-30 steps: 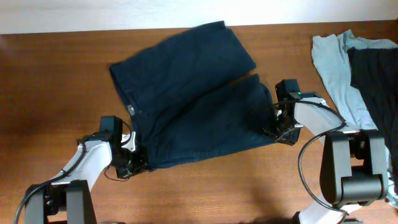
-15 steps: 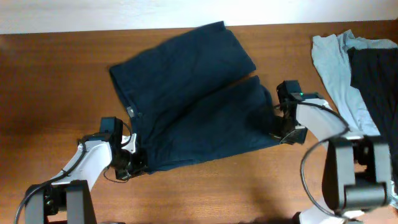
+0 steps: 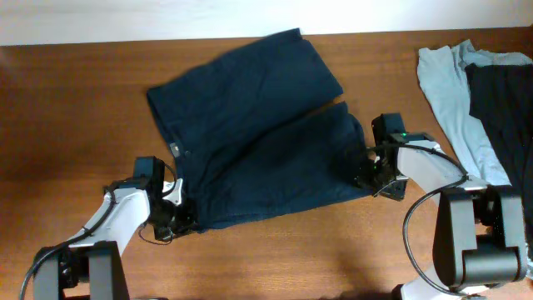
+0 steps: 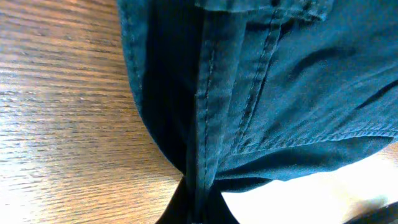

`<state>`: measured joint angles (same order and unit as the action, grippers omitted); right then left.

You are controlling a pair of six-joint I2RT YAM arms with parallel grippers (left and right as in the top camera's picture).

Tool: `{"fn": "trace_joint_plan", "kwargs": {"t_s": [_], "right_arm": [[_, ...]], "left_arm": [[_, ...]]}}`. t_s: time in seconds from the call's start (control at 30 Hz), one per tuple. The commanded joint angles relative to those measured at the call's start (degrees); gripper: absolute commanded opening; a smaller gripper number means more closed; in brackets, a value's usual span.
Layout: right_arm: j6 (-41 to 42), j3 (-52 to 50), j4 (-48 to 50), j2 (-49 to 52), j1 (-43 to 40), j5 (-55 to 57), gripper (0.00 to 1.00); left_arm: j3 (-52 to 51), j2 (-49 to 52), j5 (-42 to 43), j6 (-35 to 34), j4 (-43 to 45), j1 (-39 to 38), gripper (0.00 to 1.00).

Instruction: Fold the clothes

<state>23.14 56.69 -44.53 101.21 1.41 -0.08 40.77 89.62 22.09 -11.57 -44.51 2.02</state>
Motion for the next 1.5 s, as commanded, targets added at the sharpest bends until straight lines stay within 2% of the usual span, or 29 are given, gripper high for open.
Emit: {"fn": "trace_joint_plan", "kwargs": {"t_s": [0.0,0.07,0.17,0.33,0.5,0.63,0.83,0.93,1.07,1.23,1.33,1.47], "right_arm": [[-0.2,-1.0,0.7,0.5,-0.4,-3.0,0.45],[-0.2,-1.0,1.2,0.5,-0.4,-3.1,0.21],[-0.2,-1.0,1.4,0.1,-0.4,-2.4,0.04],[-0.2,0.1,-3.2,-4.4,-0.4,2.4,0.04],[-0.2,0.7,-8.0,-14.1,-0.4,3.8,0.04],[3.1,0.7,-13.2,-26.2,-0.4,3.8,0.04],[6.6,0.9,-21.0,-37.3,-0.4,3.0,0.04],[6.6,3.5,-27.3,-42.4,-0.3,2.2,0.04],[6.6,11.5,-33.1,-46.1,-0.3,0.3,0.04],[6.5,21.4,-33.7,-43.3,-0.3,-1.4,0.04],[6.5,22.1,-31.6,-38.0,-0.3,-2.1,0.04],[5.3,22.1,-26.1,-25.0,-0.3,-4.1,0.04]], "left_arm": [[0.7,0.6,-0.9,1.0,0.1,0.0,0.01],[0.7,0.6,-0.9,1.0,0.1,0.0,0.01],[0.7,0.6,-0.9,1.0,-0.1,0.0,0.01],[0.8,0.5,-0.9,1.0,-4.2,0.0,0.01],[0.8,-3.2,-0.7,1.9,-9.2,0.0,0.01],[0.8,-13.2,-0.2,2.0,-13.6,0.0,0.01],[0.8,-29.9,3.6,1.8,-21.6,0.0,0.01],[0.8,-39.2,4.2,-0.2,-26.5,0.0,0.01],[2.9,-45.6,4.1,-1.0,-29.7,0.0,0.01],[10.6,-44.5,0.7,-1.1,-27.6,0.0,0.01],[14.6,-38.9,-3.1,-1.0,-24.4,0.0,0.0],[16.7,-26.8,-5.4,-0.3,-16.4,0.0,0.0]]}}
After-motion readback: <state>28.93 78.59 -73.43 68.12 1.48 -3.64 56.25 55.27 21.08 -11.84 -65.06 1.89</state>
